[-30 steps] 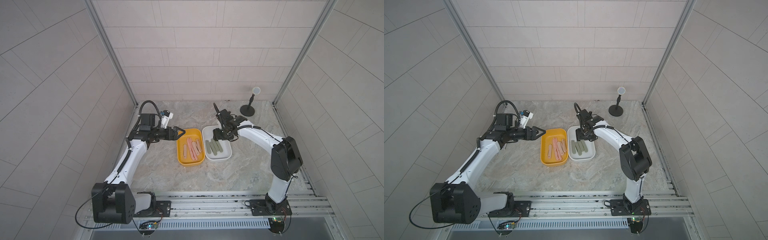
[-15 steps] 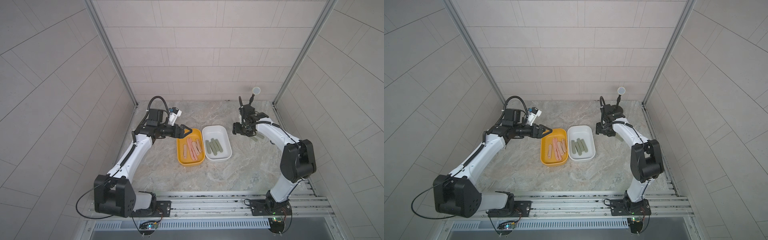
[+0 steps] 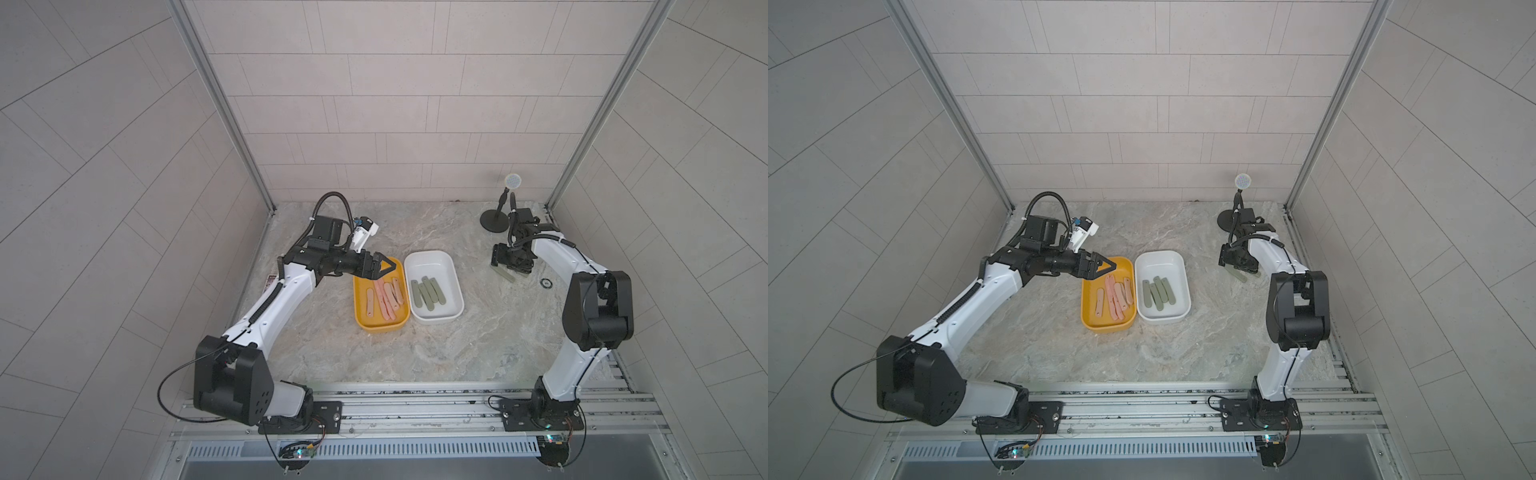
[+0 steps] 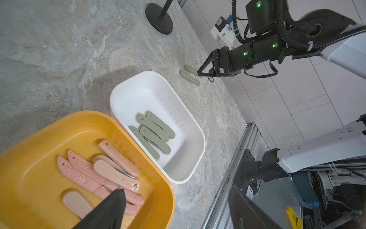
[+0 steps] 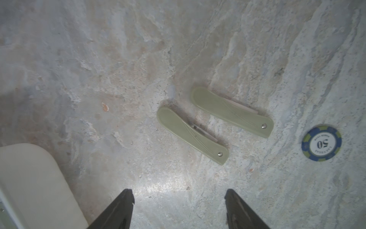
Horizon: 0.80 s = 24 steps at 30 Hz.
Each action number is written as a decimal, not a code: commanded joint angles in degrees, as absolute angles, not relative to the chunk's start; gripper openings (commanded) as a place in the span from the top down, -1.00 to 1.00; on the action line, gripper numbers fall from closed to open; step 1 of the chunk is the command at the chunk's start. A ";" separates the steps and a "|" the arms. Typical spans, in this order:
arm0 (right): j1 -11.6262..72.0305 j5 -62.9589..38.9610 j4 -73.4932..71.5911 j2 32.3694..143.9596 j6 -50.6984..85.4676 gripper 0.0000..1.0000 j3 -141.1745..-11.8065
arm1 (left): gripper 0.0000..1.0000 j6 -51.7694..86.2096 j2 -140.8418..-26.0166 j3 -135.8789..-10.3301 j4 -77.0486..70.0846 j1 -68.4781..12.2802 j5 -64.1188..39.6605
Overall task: Place the fruit knives into the storage box by color
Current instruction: Move the fruit knife to the center of the board.
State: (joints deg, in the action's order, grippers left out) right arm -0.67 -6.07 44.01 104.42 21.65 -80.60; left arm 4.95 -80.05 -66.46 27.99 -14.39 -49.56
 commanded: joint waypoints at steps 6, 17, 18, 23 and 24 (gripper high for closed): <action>-0.52 -1.53 47.38 110.70 19.91 -0.53 -85.73 | -0.75 3.27 -79.45 -64.93 27.95 -14.42 -48.51; -0.43 0.27 48.74 115.17 19.34 -0.54 -88.15 | -0.75 3.17 -79.97 -64.65 27.69 -14.17 -48.48; -0.33 0.31 48.72 115.51 19.35 -0.54 -88.24 | -0.75 3.16 -80.09 -64.55 27.69 -14.20 -48.45; -0.25 0.33 48.73 117.12 19.25 -0.54 -88.74 | -0.75 3.28 -80.58 -64.69 27.69 -14.07 -48.52; -0.19 0.36 48.74 117.48 19.31 -0.54 -88.90 | -0.75 3.26 -80.57 -64.70 27.69 -14.06 -48.59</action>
State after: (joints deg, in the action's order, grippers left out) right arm -0.43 -0.93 47.03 116.20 19.88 -87.72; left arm 4.43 -80.05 -65.28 27.83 -14.28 -48.36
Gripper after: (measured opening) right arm 0.769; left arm 0.876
